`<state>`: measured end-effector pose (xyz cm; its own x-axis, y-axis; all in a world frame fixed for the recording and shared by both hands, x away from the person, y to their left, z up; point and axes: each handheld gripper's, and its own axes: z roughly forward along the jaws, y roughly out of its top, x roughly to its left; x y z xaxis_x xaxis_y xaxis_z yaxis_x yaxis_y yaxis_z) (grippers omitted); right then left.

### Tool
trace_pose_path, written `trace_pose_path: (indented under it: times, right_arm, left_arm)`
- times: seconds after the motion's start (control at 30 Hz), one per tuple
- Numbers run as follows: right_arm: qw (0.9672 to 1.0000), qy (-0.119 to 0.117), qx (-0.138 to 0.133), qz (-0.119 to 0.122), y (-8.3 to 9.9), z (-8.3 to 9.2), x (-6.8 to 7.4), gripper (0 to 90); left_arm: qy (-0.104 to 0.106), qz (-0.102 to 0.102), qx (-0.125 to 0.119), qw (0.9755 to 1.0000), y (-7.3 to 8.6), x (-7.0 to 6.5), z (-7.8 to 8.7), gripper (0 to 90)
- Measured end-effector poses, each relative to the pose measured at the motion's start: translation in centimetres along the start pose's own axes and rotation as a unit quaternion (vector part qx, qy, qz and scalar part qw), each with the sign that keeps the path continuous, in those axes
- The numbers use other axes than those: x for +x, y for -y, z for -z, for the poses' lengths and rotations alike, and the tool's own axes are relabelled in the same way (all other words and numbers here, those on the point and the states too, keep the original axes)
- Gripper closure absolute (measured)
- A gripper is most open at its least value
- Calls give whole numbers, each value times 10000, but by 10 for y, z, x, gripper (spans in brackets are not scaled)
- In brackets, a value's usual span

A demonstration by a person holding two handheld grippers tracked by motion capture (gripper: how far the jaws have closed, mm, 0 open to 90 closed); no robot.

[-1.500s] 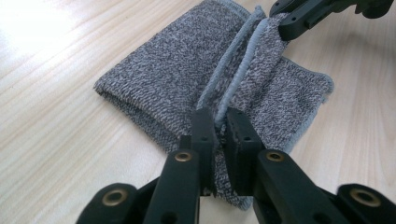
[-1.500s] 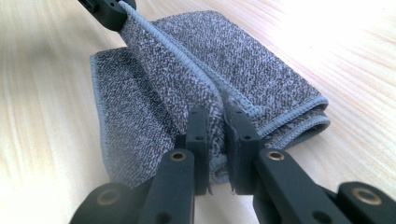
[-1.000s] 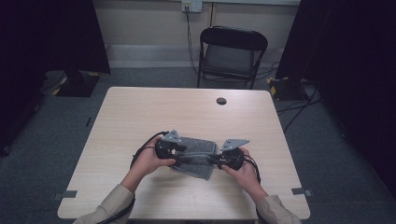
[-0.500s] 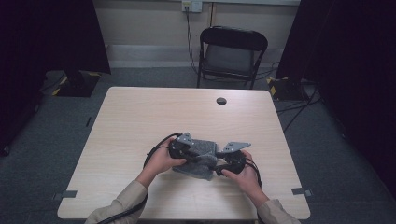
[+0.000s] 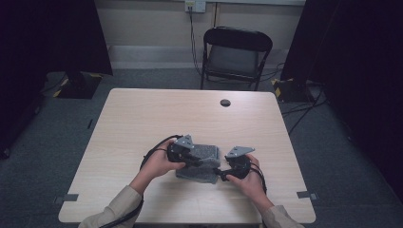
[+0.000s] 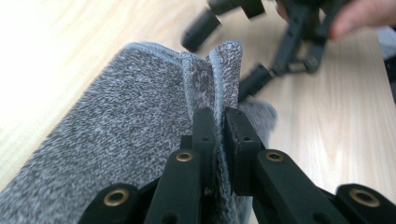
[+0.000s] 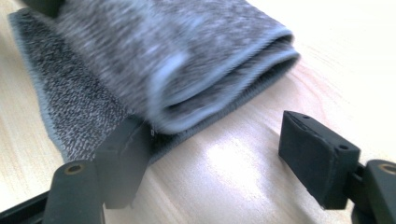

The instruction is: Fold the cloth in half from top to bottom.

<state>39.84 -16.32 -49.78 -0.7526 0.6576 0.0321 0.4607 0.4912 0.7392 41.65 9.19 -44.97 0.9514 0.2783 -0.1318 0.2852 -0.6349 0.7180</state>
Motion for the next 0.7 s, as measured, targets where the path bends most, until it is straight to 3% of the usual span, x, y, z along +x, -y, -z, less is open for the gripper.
trace_pose_path:
  times: [0.13, 0.4, 0.53, 0.7]
  right_arm:
    - [10000, 18, -5, 7, 0, 0, 0, 257]
    - [10000, 2, -6, 17, 0, 0, 1, 261]
    - [10000, -44, -9, -3, 1, 2, -1, 261]
    - [9999, -56, 72, 69, 5, 8, -2, 255]
  left_arm:
    - [123, -2, 110, 9999, 10, -6, -6, 815]
    - [246, 188, 3, 9995, 21, -9, -8, 787]
    - [241, 232, -13, 9994, 23, -12, -8, 676]
    - [79, 172, -77, 9998, 25, -13, -2, 560]
